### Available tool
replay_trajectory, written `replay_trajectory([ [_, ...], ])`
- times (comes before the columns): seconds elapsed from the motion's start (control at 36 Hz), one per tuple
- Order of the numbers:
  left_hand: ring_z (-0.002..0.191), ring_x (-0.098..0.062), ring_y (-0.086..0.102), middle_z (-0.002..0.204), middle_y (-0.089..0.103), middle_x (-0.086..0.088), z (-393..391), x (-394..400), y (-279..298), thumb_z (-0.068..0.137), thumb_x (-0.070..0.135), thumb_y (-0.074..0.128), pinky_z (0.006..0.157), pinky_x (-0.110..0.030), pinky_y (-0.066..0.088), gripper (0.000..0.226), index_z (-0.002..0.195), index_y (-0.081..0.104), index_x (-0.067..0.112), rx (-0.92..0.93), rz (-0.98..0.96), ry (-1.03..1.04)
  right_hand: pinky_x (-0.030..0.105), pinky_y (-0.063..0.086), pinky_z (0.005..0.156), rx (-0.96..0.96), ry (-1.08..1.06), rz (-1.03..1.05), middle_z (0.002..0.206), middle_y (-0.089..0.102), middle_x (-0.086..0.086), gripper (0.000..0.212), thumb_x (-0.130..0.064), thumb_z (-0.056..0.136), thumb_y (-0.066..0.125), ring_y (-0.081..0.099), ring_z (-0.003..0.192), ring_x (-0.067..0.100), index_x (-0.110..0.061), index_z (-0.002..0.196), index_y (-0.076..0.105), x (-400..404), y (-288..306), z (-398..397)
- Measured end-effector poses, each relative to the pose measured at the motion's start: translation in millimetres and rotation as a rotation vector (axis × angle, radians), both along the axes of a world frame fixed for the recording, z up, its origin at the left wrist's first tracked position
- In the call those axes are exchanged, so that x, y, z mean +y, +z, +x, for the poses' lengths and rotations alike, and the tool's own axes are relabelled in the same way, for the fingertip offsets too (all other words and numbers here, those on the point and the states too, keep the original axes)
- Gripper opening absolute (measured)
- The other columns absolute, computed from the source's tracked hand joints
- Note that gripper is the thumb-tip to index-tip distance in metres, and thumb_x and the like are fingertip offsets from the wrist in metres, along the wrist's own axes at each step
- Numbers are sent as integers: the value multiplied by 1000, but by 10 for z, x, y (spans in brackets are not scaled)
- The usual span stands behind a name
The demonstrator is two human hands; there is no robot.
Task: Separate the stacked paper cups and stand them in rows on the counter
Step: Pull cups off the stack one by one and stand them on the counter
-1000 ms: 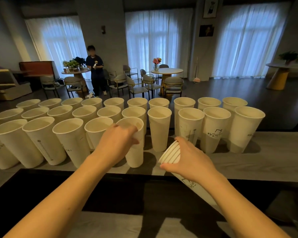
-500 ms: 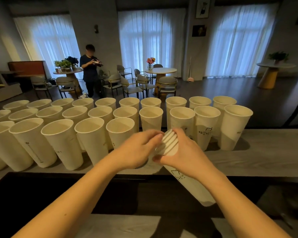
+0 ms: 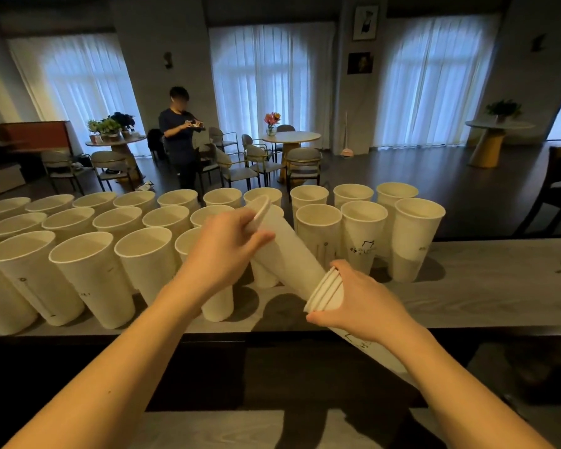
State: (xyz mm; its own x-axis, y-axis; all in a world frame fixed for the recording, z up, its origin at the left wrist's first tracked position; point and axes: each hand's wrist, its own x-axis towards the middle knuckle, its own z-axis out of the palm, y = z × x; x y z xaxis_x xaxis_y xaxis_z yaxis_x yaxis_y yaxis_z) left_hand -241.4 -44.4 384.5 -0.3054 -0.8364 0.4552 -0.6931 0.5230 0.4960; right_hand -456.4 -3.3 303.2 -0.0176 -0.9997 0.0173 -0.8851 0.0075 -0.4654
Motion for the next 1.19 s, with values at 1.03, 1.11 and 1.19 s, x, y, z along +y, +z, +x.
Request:
replay_trajectory([
  [1.03, 71, 3, 67, 75, 73, 14, -880, 198, -251, 93, 22, 64, 66, -16, 49, 11, 90, 73, 29, 87, 517, -459, 36, 57, 81, -187, -120, -237, 116, 58, -16, 93, -77, 61, 70, 59, 100, 7, -34, 136, 36, 248, 25, -283],
  [1.11, 72, 4, 66, 76, 72, 15, -854, 145, -178, 88, 24, 69, 68, -21, 52, 9, 90, 70, 33, 117, 401, -343, 38, 56, 81, -180, -133, -203, 115, 58, -16, 89, -75, 60, 71, 59, 99, 7, -36, 133, 38, 281, 5, -347],
  [1.19, 79, -8, 66, 85, 69, 6, -799, 113, -22, 90, 29, 64, 71, -31, 57, 5, 93, 66, 25, 74, 179, -236, 38, 55, 81, -132, -153, -100, 115, 57, -13, 84, -72, 63, 74, 58, 101, 9, -33, 129, 38, 330, -5, -506],
])
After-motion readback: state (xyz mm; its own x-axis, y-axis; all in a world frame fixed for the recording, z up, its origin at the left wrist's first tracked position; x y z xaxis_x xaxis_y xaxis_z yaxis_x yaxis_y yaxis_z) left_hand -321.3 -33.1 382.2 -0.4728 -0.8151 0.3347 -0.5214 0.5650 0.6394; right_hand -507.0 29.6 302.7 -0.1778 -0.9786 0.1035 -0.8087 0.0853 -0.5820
